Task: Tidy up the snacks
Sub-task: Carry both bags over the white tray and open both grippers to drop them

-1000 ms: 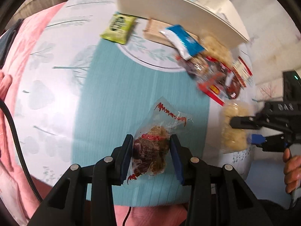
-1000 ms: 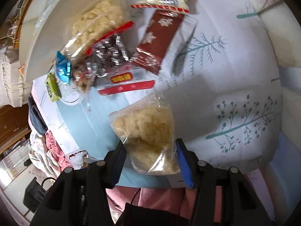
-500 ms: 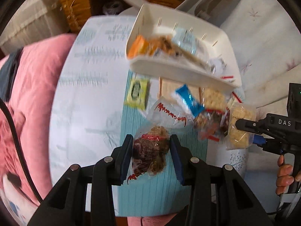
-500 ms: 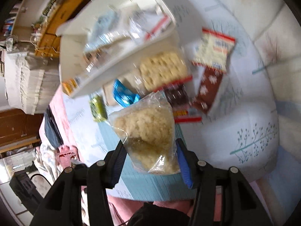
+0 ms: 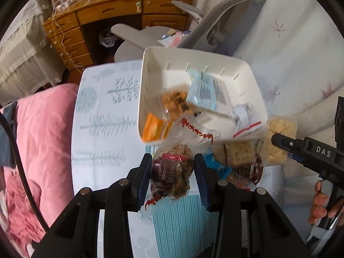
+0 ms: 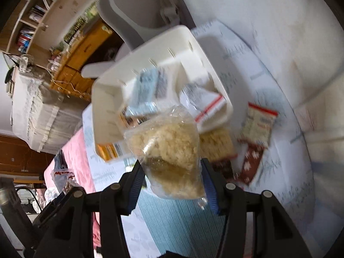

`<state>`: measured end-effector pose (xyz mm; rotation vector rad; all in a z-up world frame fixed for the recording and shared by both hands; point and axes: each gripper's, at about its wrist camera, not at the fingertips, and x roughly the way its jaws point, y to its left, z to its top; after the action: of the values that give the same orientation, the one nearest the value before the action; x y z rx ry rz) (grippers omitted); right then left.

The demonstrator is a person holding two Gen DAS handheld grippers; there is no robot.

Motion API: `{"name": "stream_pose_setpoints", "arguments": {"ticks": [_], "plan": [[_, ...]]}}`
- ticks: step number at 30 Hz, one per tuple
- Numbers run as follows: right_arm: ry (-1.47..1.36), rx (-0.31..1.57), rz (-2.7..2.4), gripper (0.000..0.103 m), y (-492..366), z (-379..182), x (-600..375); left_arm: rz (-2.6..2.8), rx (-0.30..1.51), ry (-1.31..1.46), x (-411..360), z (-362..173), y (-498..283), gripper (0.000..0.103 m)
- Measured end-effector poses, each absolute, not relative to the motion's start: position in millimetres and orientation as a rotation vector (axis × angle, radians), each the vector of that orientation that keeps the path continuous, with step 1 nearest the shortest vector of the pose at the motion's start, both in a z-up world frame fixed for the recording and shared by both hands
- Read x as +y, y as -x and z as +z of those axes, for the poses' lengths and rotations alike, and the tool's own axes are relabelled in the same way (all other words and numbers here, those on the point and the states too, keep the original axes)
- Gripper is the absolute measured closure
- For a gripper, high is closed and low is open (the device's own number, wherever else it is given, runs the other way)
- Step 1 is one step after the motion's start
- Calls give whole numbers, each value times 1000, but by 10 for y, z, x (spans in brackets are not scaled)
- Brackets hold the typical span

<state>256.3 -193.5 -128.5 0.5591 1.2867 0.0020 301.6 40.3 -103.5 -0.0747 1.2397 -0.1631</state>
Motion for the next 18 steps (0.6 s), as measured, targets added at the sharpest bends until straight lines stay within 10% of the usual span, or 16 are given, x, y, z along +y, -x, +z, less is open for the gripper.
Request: {"name": "stream_pose_setpoints", "arguments": {"ticks": [18], "plan": [[-646, 1101, 46, 49, -2894, -1451, -1941, -282, 1187, 155, 234, -1323, -3583, 58]]}}
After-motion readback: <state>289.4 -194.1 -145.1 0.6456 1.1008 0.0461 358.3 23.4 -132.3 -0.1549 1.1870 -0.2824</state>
